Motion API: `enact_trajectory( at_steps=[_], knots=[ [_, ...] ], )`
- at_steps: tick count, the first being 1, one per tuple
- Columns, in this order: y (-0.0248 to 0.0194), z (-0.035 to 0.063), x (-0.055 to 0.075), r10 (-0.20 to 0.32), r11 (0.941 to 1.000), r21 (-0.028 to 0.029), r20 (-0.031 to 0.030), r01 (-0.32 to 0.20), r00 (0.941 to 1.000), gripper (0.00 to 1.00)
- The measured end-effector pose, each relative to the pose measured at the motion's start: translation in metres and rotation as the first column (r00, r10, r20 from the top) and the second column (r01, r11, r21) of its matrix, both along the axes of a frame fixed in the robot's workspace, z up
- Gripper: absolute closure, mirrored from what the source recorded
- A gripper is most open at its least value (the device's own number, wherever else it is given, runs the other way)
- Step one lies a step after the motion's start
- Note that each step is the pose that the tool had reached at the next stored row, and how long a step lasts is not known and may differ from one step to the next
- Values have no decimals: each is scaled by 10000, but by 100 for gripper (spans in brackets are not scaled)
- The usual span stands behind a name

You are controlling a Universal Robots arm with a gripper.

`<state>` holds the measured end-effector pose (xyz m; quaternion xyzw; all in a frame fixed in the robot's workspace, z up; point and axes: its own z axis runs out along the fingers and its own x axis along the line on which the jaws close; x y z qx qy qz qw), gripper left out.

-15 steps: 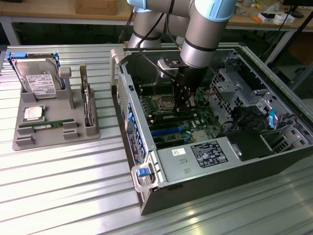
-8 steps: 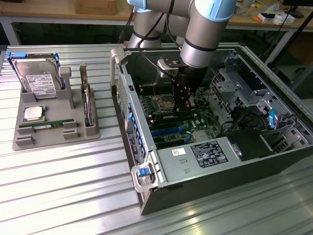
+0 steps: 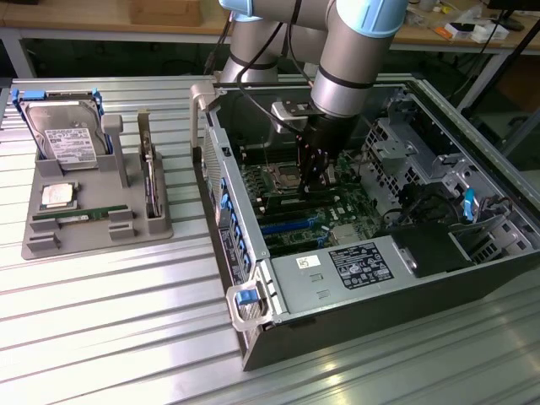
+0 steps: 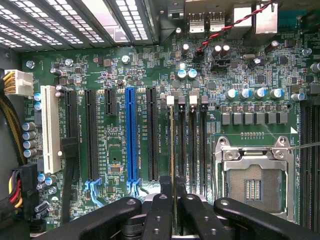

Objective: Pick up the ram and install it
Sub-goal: 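Insert the ram into the slot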

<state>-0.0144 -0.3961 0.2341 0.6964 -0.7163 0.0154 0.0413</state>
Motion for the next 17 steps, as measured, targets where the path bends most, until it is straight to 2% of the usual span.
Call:
enact_trajectory(
  at_steps=[17],
  knots=[
    [0,-3,20,-76,10000,-1,0,76,10000,87]
  ],
)
